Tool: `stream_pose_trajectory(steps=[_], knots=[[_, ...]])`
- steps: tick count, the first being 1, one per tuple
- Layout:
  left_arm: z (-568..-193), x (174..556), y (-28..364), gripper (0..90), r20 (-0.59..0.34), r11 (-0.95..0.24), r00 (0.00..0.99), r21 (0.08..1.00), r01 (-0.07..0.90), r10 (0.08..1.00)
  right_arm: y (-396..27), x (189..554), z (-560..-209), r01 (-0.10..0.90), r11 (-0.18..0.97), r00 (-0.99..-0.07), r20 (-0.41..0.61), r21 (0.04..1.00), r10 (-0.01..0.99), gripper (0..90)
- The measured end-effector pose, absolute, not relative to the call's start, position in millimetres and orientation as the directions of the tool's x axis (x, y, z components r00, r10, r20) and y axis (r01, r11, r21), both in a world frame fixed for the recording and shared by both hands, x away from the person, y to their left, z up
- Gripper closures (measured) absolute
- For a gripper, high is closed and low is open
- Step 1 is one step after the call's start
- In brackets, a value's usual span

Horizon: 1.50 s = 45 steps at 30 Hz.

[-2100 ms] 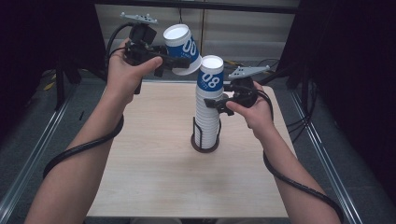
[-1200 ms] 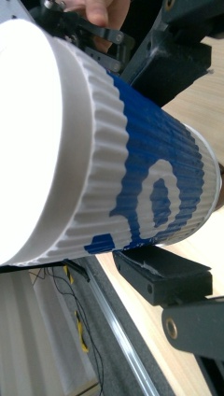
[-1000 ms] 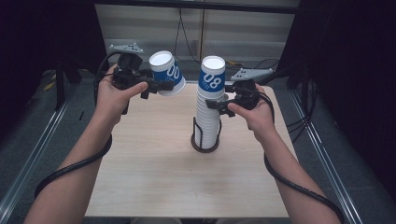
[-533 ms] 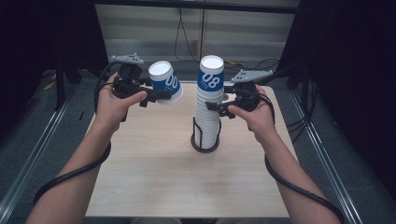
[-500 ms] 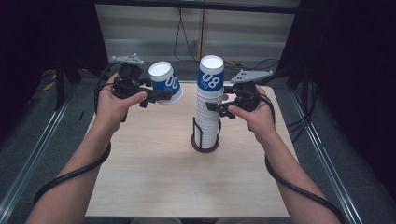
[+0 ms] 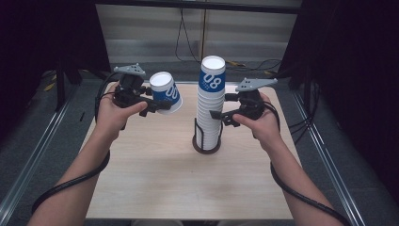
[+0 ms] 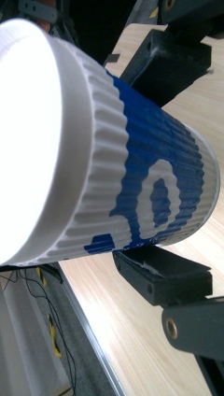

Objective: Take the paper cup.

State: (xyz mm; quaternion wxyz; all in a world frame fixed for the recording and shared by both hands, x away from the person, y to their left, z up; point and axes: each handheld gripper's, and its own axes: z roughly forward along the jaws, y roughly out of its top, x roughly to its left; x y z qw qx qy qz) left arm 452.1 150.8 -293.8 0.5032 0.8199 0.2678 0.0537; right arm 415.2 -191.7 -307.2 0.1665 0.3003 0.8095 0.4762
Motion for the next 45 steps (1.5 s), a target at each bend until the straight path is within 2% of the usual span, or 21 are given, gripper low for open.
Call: stream_pose_trajectory(steps=[18, 45], knots=[[-314.7, 440.7, 148.4, 23.2, -0.160, -0.410, 0.869, 0.832, 0.374, 0.468, -201.7, 398.4, -325.2, 0.331, 0.384, -0.781, 0.022, 0.862, 0.624, 13.2], [-349.0, 422.9, 139.4, 23.2, -0.154, -0.490, 0.896, 0.792, 0.365, 0.417, -195.3, 384.4, -355.0, 0.343, 0.428, -0.812, 0.035, 0.836, 0.583, 13.5]])
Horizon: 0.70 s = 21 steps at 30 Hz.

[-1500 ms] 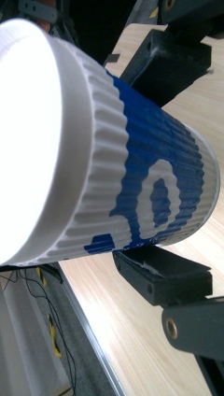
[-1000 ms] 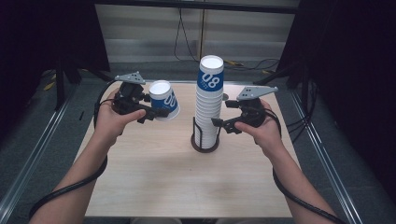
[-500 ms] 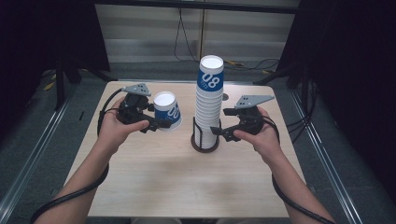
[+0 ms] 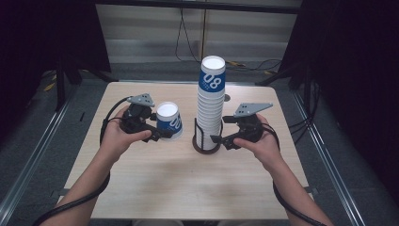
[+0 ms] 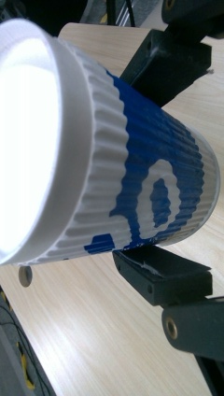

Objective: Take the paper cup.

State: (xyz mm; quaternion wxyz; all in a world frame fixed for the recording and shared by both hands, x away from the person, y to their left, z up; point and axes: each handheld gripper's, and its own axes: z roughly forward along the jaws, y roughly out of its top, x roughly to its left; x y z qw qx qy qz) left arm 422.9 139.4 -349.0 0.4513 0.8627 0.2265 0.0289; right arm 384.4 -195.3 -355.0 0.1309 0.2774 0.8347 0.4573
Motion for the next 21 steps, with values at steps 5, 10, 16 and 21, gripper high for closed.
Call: stream_pose_trajectory(steps=[5, 10, 16, 21], knots=[[-354.0, 420.2, 134.4, 23.2, -0.147, -0.508, 0.901, 0.783, 0.358, 0.408, -195.9, 382.4, -359.0, 0.347, 0.433, -0.815, 0.039, 0.832, 0.579, 13.5], [-361.5, 416.8, 128.3, 23.2, -0.145, -0.528, 0.908, 0.773, 0.352, 0.393, -196.2, 380.1, -362.4, 0.347, 0.447, -0.820, 0.036, 0.824, 0.571, 13.6], [-370.4, 414.0, 121.4, 23.2, -0.140, -0.559, 0.917, 0.755, 0.343, 0.374, -195.8, 377.9, -366.3, 0.348, 0.472, -0.830, 0.032, 0.810, 0.557, 13.8], [-377.8, 409.7, 115.4, 23.2, -0.132, -0.579, 0.924, 0.745, 0.331, 0.358, -195.1, 377.4, -367.8, 0.343, 0.489, -0.837, 0.024, 0.802, 0.547, 14.2]])
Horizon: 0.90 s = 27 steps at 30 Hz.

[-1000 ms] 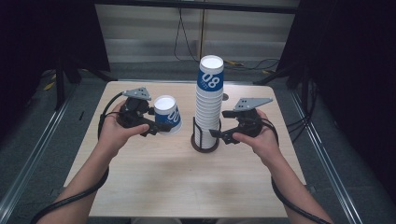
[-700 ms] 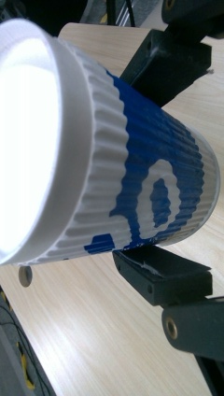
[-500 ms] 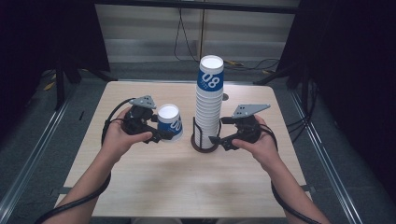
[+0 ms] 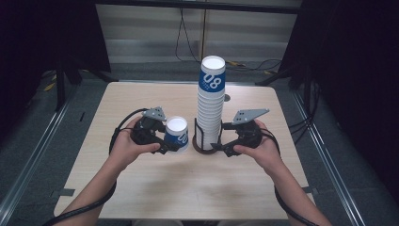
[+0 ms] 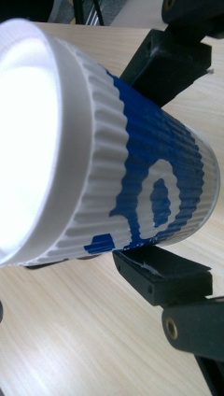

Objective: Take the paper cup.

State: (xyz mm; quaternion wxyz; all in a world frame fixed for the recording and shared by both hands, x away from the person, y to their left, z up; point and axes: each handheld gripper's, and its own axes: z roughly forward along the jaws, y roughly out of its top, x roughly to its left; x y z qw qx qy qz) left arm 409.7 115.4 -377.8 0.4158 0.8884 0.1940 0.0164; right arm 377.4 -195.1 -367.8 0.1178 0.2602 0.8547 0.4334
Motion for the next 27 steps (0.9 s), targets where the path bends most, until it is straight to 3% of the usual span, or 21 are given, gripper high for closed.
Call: stream_pose_trajectory(steps=[27], knots=[[-398.0, 396.4, 104.2, 23.2, -0.133, -0.644, 0.944, 0.701, 0.305, 0.302, -191.6, 377.5, -373.2, 0.343, 0.508, -0.848, 0.028, 0.790, 0.529, 14.3]])
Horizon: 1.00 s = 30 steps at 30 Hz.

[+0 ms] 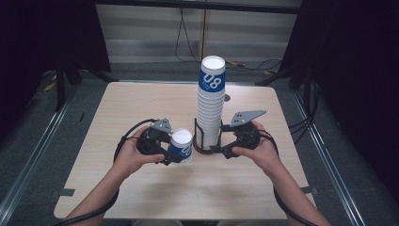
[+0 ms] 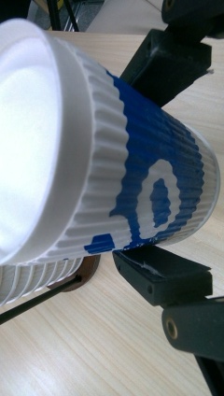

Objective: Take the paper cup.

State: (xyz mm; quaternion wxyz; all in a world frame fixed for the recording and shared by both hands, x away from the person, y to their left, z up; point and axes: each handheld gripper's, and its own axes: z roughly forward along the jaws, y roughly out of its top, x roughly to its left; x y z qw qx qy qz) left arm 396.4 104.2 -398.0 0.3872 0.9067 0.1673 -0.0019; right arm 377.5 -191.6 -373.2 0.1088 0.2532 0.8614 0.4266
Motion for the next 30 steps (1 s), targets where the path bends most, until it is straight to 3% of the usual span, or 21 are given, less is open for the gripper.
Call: stream_pose_trajectory(steps=[30], knots=[[-409.2, 391.0, 92.7, 23.2, -0.130, -0.685, 0.957, 0.673, 0.278, 0.260, -187.7, 379.8, -376.6, 0.331, 0.559, -0.874, 0.024, 0.760, 0.485, 14.5]])
